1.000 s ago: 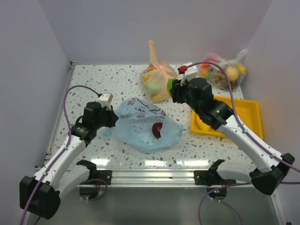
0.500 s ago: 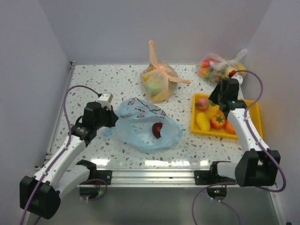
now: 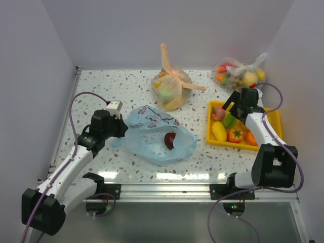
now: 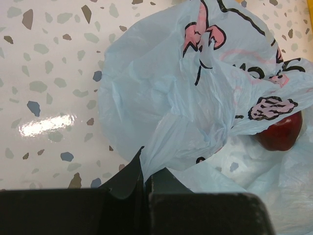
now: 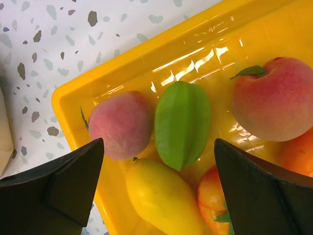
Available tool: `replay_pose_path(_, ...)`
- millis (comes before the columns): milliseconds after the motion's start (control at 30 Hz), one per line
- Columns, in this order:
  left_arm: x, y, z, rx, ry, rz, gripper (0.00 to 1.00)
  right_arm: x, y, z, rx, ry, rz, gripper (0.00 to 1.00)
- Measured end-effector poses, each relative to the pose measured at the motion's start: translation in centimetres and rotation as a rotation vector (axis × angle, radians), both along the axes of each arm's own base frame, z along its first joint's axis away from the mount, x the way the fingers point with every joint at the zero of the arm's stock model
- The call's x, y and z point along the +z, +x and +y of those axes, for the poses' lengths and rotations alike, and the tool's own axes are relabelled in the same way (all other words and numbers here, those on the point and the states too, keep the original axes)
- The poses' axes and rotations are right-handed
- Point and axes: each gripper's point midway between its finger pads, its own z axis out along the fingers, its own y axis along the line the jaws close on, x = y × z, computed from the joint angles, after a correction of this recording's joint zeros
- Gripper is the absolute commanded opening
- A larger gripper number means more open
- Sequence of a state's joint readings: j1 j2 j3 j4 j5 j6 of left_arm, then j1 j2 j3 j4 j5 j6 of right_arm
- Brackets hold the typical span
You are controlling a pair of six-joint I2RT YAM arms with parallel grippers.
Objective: Untie the knot of the plastic bag and take out the fruit
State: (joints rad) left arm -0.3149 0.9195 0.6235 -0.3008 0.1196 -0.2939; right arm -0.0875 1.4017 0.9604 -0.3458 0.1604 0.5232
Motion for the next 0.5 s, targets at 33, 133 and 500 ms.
replay_pose_path(33,0.0,0.0,0.0,0.000,0.000,0.001,0.00,0.0,0.0,0.0,0.002,0.001,0.001,0.98)
replay_pose_path(133,-0.1,0.0,0.0,0.000,0.001,0.003,0.00,0.5,-0.1,0.4,0.028,0.010,-0.009,0.98)
replay_pose_path(500,-0.1,0.0,0.0,0.000,0.001,0.004,0.00,13.1,-0.6,12.1,0.490,-0.087,-0.294,0.99)
